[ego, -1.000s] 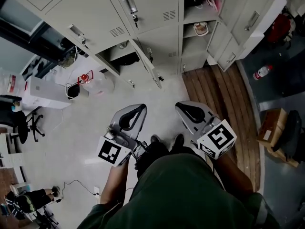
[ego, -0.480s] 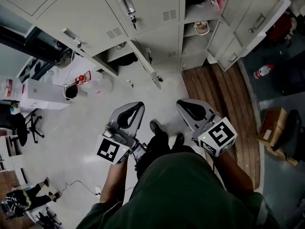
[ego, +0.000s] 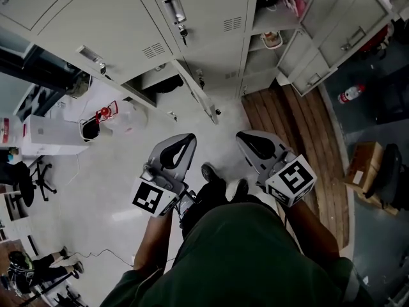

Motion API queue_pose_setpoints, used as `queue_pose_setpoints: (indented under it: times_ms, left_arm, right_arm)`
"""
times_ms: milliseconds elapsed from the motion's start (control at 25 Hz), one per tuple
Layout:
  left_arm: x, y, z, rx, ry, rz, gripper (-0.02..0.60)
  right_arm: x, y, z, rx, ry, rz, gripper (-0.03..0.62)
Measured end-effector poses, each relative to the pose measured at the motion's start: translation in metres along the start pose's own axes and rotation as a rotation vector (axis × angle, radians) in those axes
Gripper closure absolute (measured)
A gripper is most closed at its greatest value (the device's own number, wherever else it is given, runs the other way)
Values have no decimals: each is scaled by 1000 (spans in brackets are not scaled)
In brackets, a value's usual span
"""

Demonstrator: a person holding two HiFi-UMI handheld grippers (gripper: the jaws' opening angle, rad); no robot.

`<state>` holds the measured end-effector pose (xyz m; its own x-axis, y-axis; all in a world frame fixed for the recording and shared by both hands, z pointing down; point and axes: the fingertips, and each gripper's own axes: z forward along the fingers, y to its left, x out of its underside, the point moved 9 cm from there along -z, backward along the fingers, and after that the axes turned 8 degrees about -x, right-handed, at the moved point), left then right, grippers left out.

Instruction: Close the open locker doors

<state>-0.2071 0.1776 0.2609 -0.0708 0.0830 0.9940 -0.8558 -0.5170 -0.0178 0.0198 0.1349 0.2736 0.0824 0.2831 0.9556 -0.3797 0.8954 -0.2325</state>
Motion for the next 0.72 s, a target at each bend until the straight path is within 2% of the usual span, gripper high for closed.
queue_pose_setpoints:
  times_ms: [240,520,720]
  left_arm:
    - [4,33,6,14,-29,-20,577]
    - [19,65,14,36,-21,-10,577]
    - [34,76,21,2,7,-11,577]
  right_arm:
    - [4,-5,33,15,10,0,588]
    - [17,-20,69,21,35,-8,586]
    - [37,-49,85,10,103,-7,586]
